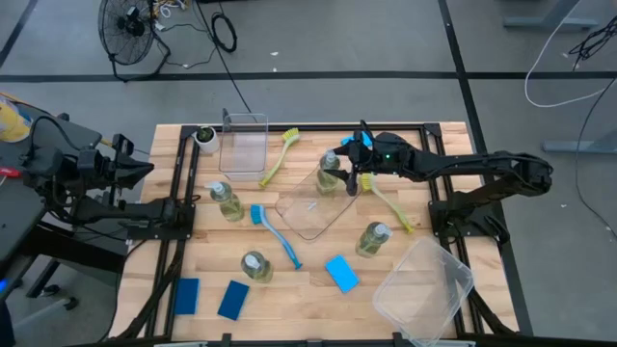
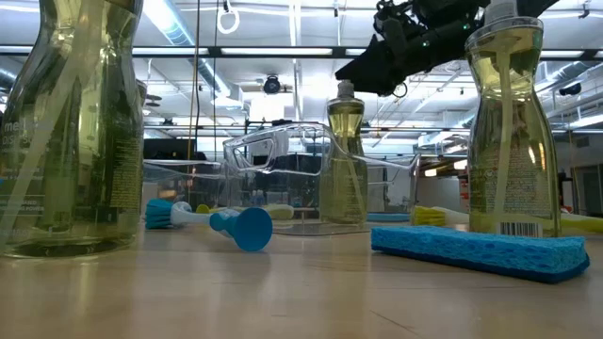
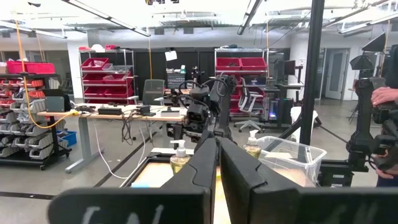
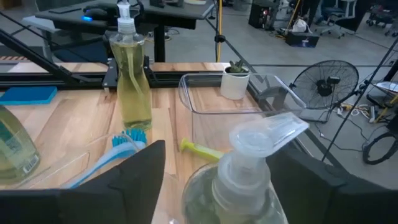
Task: Pick & Place Kitchen Sink Supplies
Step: Put the dishwashing liquid bottle into the bottom transparent bin
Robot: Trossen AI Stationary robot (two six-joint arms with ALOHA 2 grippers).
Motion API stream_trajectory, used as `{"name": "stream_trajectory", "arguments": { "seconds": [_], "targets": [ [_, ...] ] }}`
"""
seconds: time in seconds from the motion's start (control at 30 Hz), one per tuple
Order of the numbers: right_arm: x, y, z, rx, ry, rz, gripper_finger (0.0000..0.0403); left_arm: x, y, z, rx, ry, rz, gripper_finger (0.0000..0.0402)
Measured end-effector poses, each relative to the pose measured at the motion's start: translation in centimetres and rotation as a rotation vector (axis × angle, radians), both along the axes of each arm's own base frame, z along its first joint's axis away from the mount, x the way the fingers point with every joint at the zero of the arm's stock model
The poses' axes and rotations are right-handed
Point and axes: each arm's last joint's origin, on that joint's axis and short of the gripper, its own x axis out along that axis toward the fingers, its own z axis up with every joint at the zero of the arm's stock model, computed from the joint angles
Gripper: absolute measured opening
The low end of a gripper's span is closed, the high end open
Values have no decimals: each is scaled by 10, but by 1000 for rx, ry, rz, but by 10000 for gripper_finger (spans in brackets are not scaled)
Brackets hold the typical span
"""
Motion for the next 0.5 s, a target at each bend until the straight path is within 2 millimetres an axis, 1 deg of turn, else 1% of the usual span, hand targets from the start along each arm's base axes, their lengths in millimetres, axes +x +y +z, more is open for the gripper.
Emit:
{"name": "stream_trajectory", "arguments": {
  "seconds": [0.17,0.5],
  "targets": [
    [-10,3,7,-5,16,1,290,0,0,0,0,0,0,26],
    [-33,11,18,-9,79,15,286,0,0,0,0,0,1,25]
  ]
}}
